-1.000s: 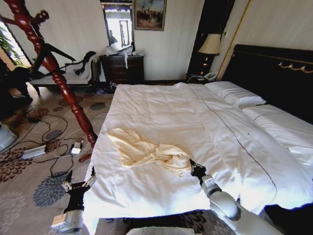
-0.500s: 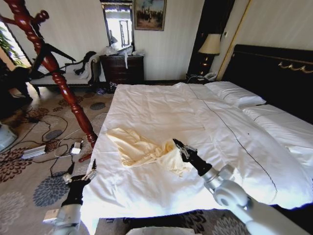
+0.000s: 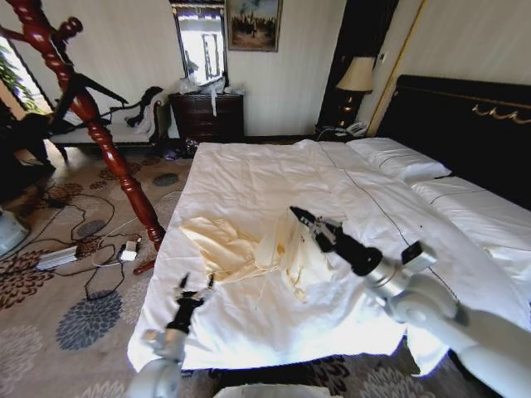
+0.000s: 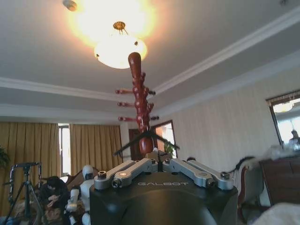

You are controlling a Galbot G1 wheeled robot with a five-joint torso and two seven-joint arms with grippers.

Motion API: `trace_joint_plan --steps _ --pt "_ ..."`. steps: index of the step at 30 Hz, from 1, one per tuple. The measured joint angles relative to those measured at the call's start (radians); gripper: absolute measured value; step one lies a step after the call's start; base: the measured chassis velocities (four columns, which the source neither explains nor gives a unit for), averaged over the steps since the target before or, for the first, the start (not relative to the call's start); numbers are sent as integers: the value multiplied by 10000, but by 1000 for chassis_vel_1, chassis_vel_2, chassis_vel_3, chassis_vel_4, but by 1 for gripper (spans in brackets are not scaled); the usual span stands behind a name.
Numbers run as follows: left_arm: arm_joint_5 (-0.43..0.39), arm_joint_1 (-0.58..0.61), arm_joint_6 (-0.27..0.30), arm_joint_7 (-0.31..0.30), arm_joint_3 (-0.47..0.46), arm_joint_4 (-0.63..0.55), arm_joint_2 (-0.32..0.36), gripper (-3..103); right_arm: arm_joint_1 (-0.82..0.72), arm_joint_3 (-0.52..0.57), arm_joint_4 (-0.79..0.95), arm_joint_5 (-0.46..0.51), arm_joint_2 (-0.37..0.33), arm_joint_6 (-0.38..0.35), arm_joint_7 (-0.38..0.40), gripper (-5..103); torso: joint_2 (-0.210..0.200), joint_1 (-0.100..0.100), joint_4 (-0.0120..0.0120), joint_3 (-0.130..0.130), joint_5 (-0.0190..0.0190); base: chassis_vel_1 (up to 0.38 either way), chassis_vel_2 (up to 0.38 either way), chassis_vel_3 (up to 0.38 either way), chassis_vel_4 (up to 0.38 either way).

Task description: Pick up the clothes from the bed and hang them on the clothes hanger.

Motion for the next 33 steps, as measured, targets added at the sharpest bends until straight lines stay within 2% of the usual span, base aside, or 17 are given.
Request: trace_joint_plan --steps 2,4,16,18,19,20,23,25,27,30,33 --pt "775 -277 -206 0 469 438 192 100 620 -80 71 273 -103 -95 215 0 0 0 1 0 2 0 0 0 0" --pt "1113 -514 -302 4 711 694 324 100 1060 -109 134 449 -143 -159 344 0 0 0 -1 0 2 0 0 0 0" --pt "1919 -1120 -617 161 1028 735 734 100 1801 -317 87 562 -58 -384 674 0 0 0 -2 0 3 0 0 0 0" --pt "2602 -1176 -959 187 1026 724 909 100 1769 -339 58 489 -62 -463 841 0 0 0 -2 0 3 0 0 0 0" --pt "2602 -1176 -959 187 1026 724 909 100 1769 -339 58 489 -62 -463 841 0 0 0 -2 0 3 0 0 0 0" --pt "2945 -1195 -1102 190 999 775 983 100 1768 -339 37 482 -67 -475 882 0 0 0 -1 -1 3 0 0 0 0" --pt "4366 -1258 -1606 117 853 1243 1273 100 1842 -294 -40 463 -71 -494 993 0 0 0 -1 -1 2 0 0 0 0" --pt "4662 -1264 -1702 77 820 1386 1342 100 1888 -276 -54 464 -71 -495 1008 0 0 0 -1 -1 2 0 0 0 0" --pt "5362 -1308 -1874 -114 689 1764 1439 100 2063 -228 -78 526 -44 -494 1016 0 0 0 -1 -1 2 0 0 0 0" --pt "5523 -1407 -1908 -239 597 2028 1434 100 2298 -203 -81 644 28 -478 1015 0 0 0 -1 -1 1 0 0 0 0" --pt "5301 -1720 -1908 -390 501 2235 1269 100 2940 -212 -3 943 156 -453 1010 0 0 0 -1 -1 1 0 0 0 0"
